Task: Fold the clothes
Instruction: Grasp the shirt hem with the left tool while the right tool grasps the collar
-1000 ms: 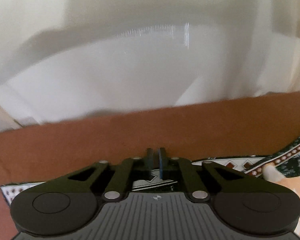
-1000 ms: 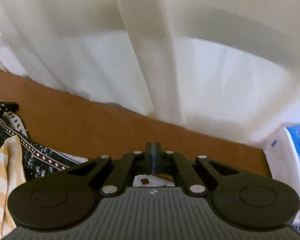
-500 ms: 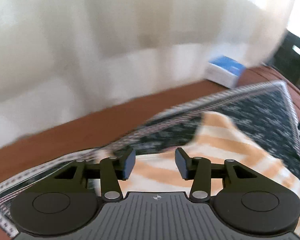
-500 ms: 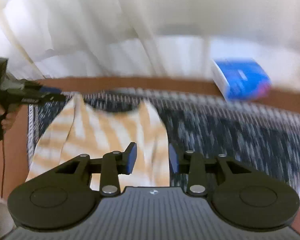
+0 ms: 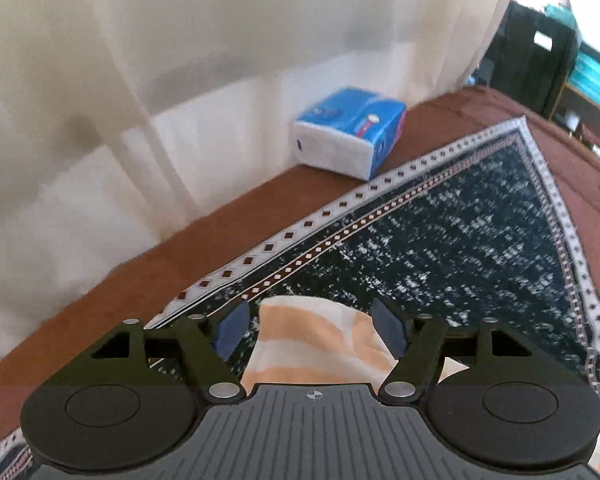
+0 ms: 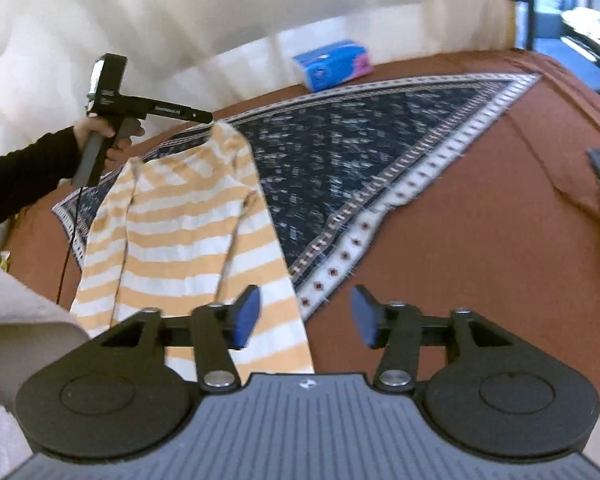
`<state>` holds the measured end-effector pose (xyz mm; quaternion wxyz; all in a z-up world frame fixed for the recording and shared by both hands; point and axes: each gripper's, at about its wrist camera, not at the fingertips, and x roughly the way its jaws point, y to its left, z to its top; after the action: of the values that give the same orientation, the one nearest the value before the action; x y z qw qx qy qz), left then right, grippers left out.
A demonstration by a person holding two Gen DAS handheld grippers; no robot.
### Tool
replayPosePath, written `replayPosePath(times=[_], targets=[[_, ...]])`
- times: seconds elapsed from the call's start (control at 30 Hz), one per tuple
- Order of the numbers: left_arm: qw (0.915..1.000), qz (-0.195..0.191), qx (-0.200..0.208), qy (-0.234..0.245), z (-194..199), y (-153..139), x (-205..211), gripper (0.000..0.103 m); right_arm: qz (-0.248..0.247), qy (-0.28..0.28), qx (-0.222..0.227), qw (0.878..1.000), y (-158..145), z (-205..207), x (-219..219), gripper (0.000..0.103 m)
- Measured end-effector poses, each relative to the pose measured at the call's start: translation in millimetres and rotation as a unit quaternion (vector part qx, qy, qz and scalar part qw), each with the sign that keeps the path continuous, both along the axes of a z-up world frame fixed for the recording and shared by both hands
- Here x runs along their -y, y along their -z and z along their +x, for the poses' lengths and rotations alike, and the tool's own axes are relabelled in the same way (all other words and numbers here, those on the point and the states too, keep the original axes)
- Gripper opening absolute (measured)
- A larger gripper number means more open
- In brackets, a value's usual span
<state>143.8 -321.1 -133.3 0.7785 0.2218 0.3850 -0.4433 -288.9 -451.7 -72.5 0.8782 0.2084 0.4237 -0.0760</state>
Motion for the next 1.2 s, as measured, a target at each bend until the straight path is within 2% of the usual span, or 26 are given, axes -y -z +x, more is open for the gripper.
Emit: replayPosePath(times=[0.13, 0.3, 0.57, 0.7, 0.83, 0.93, 0.97, 1.0, 1.07, 1.1, 1.17, 1.2], targets=[[0.9996, 0.019, -0.015, 0.017, 5, 15, 5, 0.08, 0.033, -0.009, -0.04, 0.999, 52, 11, -7, 0.061], [0.9989, 0.022, -0.029, 0.03, 12, 24, 9, 0.08, 0.067, 0.003, -0.053, 0.996, 84, 18, -14, 0.06], [0.9975, 0.014, -0.05, 0.048, 22, 28, 21, 0.079, 0.082, -0.011, -0.074, 0.994, 95, 22, -21, 0.06], [0.9978, 0.024, -0.032, 0.052, 24, 28, 23, 0.079, 0.082, 0.003, -0.07, 0.994, 95, 23, -18, 0.059], [0.9979, 0.024, -0.031, 0.052, 29, 28, 26, 0.08, 0.078, 0.001, -0.07, 0.994, 95, 24, -20, 0.062], [0.9961, 0.034, -0.04, 0.071, 29, 29, 30, 0.078, 0.075, -0.002, -0.071, 0.995, 96, 24, -22, 0.061], [0.9952, 0.04, -0.043, 0.078, 28, 31, 31, 0.07, 0.076, -0.001, -0.071, 0.995, 96, 24, -21, 0.06], [0.9944, 0.047, -0.044, 0.084, 26, 33, 32, 0.037, 0.078, 0.003, -0.07, 0.994, 96, 24, -21, 0.06], [0.9928, 0.06, -0.045, 0.094, 23, 38, 33, 0.006, 0.078, 0.002, -0.07, 0.995, 96, 24, -22, 0.06], [0.9928, 0.06, -0.044, 0.095, 20, 38, 32, 0.002, 0.076, 0.001, -0.07, 0.995, 96, 24, -22, 0.059], [0.9932, 0.053, -0.035, 0.098, 15, 35, 31, 0.0, 0.075, -0.002, -0.073, 0.995, 96, 25, -22, 0.051], [0.9935, 0.049, -0.031, 0.099, 13, 33, 30, 0.0, 0.076, -0.003, -0.075, 0.994, 97, 26, -22, 0.04]])
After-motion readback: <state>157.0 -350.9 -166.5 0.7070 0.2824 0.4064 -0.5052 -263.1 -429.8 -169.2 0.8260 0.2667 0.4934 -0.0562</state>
